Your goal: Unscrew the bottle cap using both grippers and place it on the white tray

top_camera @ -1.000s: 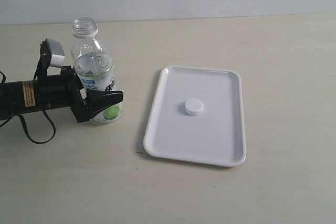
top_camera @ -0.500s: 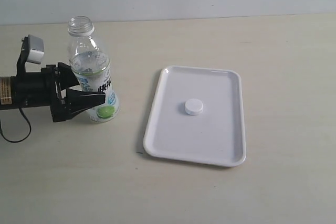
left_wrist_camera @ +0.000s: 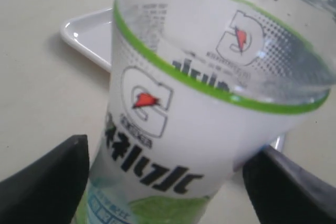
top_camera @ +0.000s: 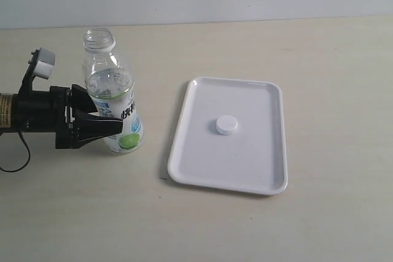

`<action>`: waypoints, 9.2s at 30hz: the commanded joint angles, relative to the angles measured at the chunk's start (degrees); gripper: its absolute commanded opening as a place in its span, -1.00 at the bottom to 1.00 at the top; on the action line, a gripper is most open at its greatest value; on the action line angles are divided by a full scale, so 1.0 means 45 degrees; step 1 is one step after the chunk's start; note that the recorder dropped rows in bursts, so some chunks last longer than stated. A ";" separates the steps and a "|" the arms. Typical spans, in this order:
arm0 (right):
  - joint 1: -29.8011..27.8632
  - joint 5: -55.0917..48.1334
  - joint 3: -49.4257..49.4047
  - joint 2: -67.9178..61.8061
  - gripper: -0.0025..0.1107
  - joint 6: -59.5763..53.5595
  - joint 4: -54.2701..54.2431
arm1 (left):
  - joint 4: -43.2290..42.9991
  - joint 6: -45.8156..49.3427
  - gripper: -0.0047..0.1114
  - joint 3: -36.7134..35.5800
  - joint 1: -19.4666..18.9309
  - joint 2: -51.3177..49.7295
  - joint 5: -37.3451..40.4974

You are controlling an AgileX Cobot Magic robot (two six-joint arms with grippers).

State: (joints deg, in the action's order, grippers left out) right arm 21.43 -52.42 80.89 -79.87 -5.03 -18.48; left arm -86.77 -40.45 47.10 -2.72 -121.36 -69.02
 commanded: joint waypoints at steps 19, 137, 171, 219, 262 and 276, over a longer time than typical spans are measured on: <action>-0.0015 0.0433 0.0016 0.0113 0.45 -0.0241 0.0113 | -0.1343 -0.0767 0.40 0.0035 -0.3699 0.0155 -0.0209; -0.0015 0.2189 -1.0214 1.2408 -0.96 0.7385 0.7426 | 0.2630 -1.2969 -0.92 -0.3245 -0.3663 0.9662 -0.0209; -0.0015 0.2260 -1.0214 1.2408 -0.96 0.7385 0.7424 | 0.1130 -0.8717 -0.92 -0.8367 -0.0055 2.5109 1.4806; -0.0015 0.2634 -1.0214 1.2467 -0.96 0.7385 0.7440 | 2.2626 0.9763 -0.92 -1.0468 -0.0026 2.6406 1.7710; -0.4408 0.8426 -1.4968 1.6543 -0.96 0.6568 0.9677 | 2.1024 1.0474 -0.92 -1.0468 -0.0026 2.6406 1.7974; -0.7205 0.9529 -1.7975 1.7749 -0.96 0.8714 0.9110 | 2.1024 1.0510 -0.92 -1.0468 -0.0026 2.6406 1.7981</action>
State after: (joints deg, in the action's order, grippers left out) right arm -10.64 -10.90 0.32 -0.35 34.02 22.49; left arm 7.65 6.64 -0.07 -3.02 -2.11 12.05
